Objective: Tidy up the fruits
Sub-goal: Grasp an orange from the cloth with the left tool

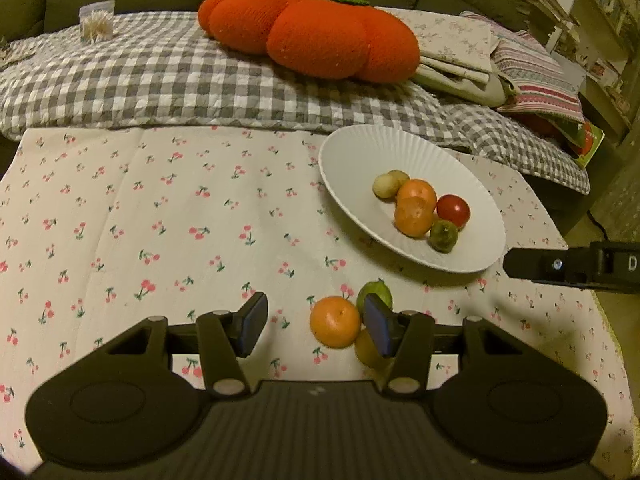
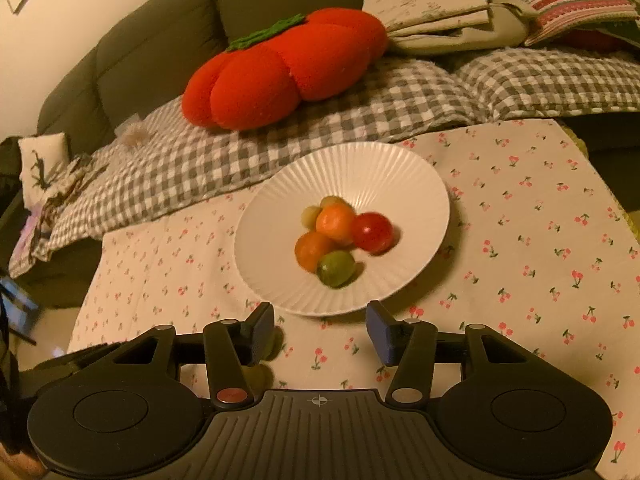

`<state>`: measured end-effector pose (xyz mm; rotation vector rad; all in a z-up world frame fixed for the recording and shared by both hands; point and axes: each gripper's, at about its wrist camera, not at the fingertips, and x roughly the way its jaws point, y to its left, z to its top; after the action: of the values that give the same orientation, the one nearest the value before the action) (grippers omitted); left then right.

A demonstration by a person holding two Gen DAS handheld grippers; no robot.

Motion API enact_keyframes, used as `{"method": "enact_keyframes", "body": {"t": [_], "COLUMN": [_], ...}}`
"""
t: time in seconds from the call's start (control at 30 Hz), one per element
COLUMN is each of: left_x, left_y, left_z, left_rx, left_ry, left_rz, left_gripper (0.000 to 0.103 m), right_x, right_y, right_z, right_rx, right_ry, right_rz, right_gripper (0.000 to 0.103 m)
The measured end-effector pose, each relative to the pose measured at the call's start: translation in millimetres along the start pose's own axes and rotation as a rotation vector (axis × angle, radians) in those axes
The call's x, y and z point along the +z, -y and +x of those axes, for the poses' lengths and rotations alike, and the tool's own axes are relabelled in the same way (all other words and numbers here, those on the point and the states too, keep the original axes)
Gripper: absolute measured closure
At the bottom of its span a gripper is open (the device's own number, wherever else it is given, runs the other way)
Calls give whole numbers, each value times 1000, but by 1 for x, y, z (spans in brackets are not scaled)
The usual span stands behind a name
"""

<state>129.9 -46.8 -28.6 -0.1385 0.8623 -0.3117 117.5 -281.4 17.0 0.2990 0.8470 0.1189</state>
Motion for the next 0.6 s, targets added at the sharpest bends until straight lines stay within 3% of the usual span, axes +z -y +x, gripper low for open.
{"method": "enact_keyframes", "body": {"t": [0.27,0.33,0.6], "left_x": [-1,-2,-4], "left_y": [-11,-12,-8], "left_z": [4,5,15], "left_rx": [-3,-2,-2], "left_ry": [-29,-31,-37], "left_rz": [-86,-100,-110], "left_gripper": [40,34,33], "right_x": [-15,-21,-37], "right_y": [-14,-21,-36], "right_z": [4,7,17], "right_rx": [20,25,42], "right_ry": [-42,-60,-116], "right_rz": [-73,-106,-185], "right_gripper": [37,36,36]}}
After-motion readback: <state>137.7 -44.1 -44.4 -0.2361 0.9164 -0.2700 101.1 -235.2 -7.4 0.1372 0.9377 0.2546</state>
